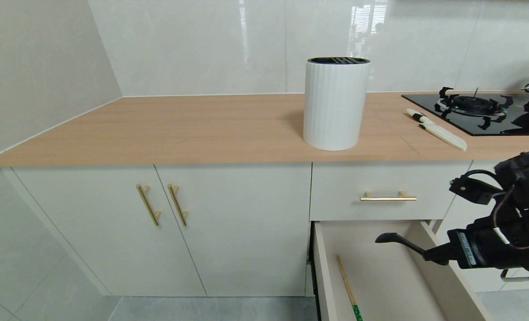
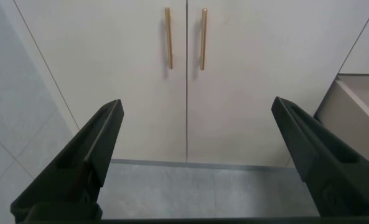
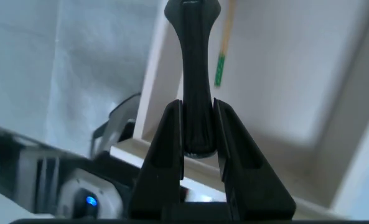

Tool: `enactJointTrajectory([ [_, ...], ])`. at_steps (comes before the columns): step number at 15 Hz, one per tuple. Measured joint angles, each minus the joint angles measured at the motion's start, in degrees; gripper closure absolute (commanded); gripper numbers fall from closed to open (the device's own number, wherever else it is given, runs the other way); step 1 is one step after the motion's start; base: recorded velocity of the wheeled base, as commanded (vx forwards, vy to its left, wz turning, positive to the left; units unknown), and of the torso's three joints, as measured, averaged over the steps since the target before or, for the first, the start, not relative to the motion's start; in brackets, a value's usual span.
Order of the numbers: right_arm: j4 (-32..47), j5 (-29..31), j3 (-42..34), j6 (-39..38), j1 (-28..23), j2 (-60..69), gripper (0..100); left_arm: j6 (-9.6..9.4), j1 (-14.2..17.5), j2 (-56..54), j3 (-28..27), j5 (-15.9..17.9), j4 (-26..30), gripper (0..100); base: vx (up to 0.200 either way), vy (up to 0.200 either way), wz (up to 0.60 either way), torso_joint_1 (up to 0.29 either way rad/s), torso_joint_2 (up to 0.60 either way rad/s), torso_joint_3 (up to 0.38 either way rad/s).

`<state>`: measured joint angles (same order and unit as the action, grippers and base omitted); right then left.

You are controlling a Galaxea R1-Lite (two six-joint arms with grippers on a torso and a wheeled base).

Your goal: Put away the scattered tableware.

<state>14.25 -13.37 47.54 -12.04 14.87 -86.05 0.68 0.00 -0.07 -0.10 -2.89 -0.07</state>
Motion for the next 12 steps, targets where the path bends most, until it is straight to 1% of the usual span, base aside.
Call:
enactJointTrajectory([
  [1, -1.41, 2.05, -0.16, -3.44, 0.94, -3.04, 100, -0.02, 0.0, 0.0, 0.0, 0.02, 0.0, 0, 0.0, 0.0, 0.0, 0.0, 0.0, 0.0],
  [2, -3.25, 5.46, -0.46, -6.6, 2.01, -5.81, 100, -0.02, 0.0, 0.0, 0.0, 0.02, 0.0, 0, 0.0, 0.0, 0.0, 0.0, 0.0, 0.0],
  [3, -4.66, 8.07, -0.79, -8.45, 2.79, -8.07, 100, -0.02, 0.0, 0.0, 0.0, 0.02, 0.0, 0, 0.0, 0.0, 0.0, 0.0, 0.0, 0.0],
  [5, -7.44, 10.23, -1.1, -10.56, 3.47, -11.85, 100, -0.02, 0.0, 0.0, 0.0, 0.0, 0.0, 0, 0.0, 0.0, 0.0, 0.0, 0.0, 0.0],
  [6, -8.34, 10.56, -1.22, -10.93, 3.54, -13.23, 100, -0.02, 0.0, 0.0, 0.0, 0.02, -0.06, 0, 0.0, 0.0, 0.0, -0.046, 0.21, 0.159],
  [9, -9.57, 10.67, -2.01, -10.8, 3.71, -16.15, 100, 0.0, 0.0, 0.0, 0.0, 0.0, -0.02, 0, 0.0, 0.0, 0.0, -0.089, 0.37, 0.286],
  [12, -9.85, 12.14, -2.16, -10.64, 3.73, -17.81, 100, -0.02, 0.0, 0.0, 0.0, -0.04, 0.05, 0, 0.0, 0.0, 0.0, -0.072, 0.43, 0.352],
])
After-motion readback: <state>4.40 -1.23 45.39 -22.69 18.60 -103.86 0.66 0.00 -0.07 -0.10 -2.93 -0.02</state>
